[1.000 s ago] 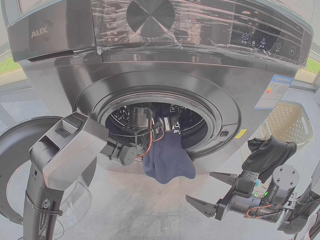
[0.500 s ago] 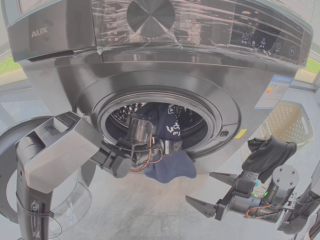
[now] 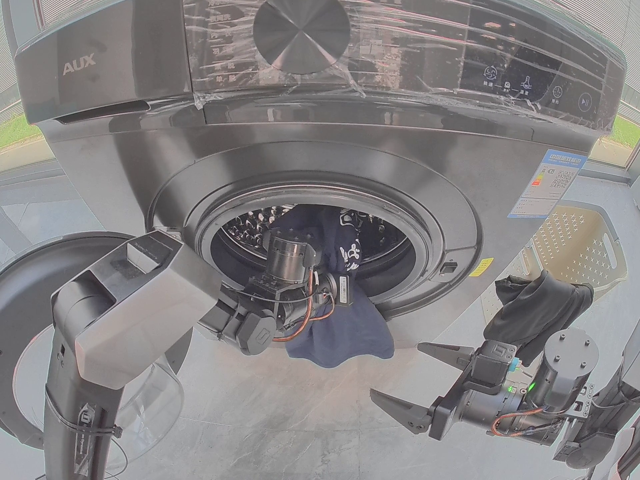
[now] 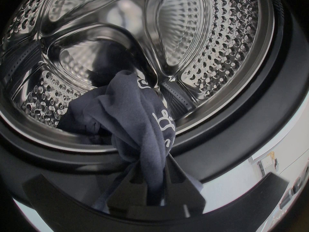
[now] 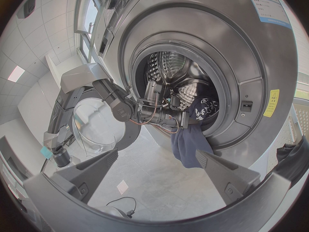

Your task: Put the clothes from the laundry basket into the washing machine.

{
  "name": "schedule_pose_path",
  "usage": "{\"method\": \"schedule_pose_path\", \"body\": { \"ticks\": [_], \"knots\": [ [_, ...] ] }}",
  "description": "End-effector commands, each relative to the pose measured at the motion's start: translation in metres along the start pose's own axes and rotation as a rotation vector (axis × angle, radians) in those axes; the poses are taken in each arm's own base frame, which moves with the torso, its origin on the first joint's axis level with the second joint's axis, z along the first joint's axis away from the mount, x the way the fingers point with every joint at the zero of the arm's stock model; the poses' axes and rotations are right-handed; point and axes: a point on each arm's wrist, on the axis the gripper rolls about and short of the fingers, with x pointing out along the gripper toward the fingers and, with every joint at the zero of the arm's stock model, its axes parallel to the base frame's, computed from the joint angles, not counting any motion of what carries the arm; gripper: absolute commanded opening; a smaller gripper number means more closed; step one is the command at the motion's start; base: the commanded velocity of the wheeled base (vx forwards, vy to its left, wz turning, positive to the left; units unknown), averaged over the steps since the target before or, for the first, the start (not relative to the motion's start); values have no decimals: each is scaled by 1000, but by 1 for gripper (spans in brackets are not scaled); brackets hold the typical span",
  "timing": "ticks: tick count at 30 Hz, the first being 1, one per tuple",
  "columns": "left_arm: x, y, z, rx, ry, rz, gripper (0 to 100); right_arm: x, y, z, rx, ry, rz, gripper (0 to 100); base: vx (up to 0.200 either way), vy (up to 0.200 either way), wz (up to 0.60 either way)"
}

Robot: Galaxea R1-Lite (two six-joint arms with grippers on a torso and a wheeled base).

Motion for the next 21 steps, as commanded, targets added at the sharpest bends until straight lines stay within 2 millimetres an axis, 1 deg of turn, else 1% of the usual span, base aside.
{"method": "schedule_pose_path", "body": {
  "ticks": [1,5,7,10,13,16,19,20,21],
  "knots": [
    [8,-1,20,-22,-93,9,0,1,0,0,0,-2,1,100,0,0,0],
    [16,-4,48,-121,-230,41,0,1,0,0,0,-2,1,100,0,0,0],
    [21,-3,57,-142,-286,48,0,1,0,1,0,-5,1,100,0,0,0],
    [27,2,67,-151,-363,65,0,1,0,0,2,-2,-2,100,0,0,0],
    [33,3,73,-166,-418,88,0,2,-1,-1,2,3,-3,100,0,0,0],
    [33,5,79,-174,-457,90,0,2,-1,-1,2,4,-4,100,0,0,0],
    [31,5,81,-178,-451,93,0,2,-1,-1,2,4,-4,100,0,0,0],
    [30,4,81,-191,-446,90,100,2,-1,-1,2,4,-4,100,0,0,0],
    [30,4,80,-201,-438,91,100,2,-1,-1,2,5,-5,100,0,0,0]
  ]
}}
